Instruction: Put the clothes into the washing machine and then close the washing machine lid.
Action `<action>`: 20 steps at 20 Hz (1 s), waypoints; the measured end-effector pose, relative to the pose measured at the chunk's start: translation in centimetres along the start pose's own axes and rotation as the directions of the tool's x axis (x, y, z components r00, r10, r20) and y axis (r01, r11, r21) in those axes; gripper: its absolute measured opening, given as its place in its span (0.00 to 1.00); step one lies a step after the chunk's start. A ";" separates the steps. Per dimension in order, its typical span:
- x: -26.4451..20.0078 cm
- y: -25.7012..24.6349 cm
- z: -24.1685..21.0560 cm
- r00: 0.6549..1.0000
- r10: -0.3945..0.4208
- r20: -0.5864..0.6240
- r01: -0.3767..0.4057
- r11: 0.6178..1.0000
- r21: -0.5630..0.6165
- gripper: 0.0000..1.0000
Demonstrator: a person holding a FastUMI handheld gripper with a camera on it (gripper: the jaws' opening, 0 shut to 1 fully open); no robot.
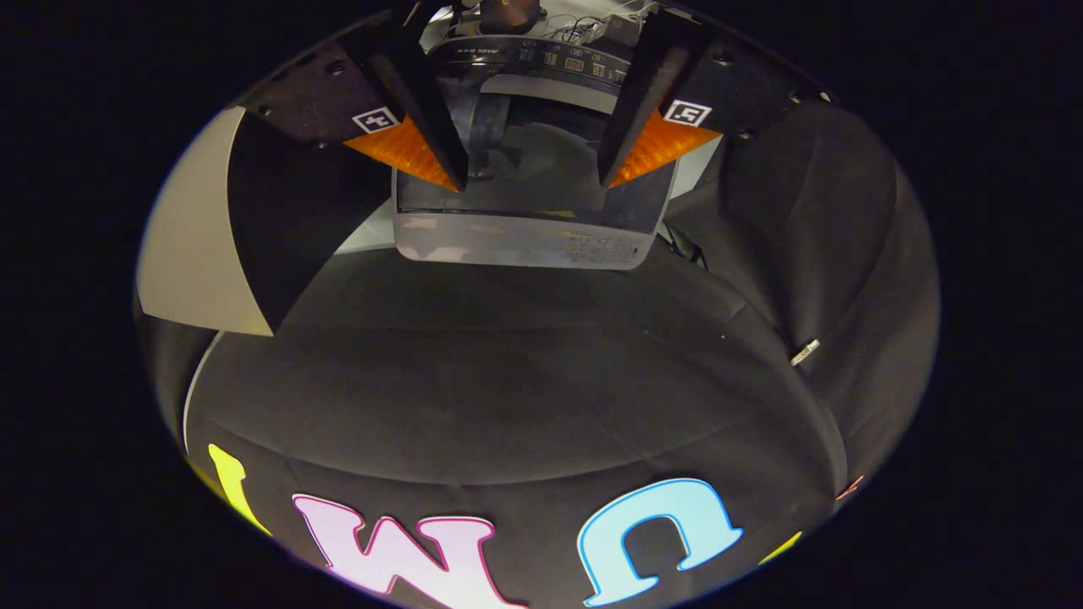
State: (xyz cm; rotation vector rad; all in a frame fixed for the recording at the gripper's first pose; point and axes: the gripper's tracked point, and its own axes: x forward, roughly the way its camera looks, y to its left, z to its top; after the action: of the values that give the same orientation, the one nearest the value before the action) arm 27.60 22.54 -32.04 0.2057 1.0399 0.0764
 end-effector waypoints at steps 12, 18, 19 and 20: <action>-10.4 1.9 3.3 0.956 0.105 0.275 -0.089 0.994 -0.068 0.97; -20.1 -0.4 5.4 0.889 0.121 0.442 -0.076 0.990 -0.118 0.96; -21.6 -1.0 5.4 0.873 0.123 0.471 -0.073 0.990 -0.123 0.96; -23.0 -1.6 5.2 0.860 0.124 0.496 -0.072 0.990 -0.124 0.96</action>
State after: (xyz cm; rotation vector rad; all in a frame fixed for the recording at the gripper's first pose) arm 20.36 16.59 -10.31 0.1735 0.4993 0.1587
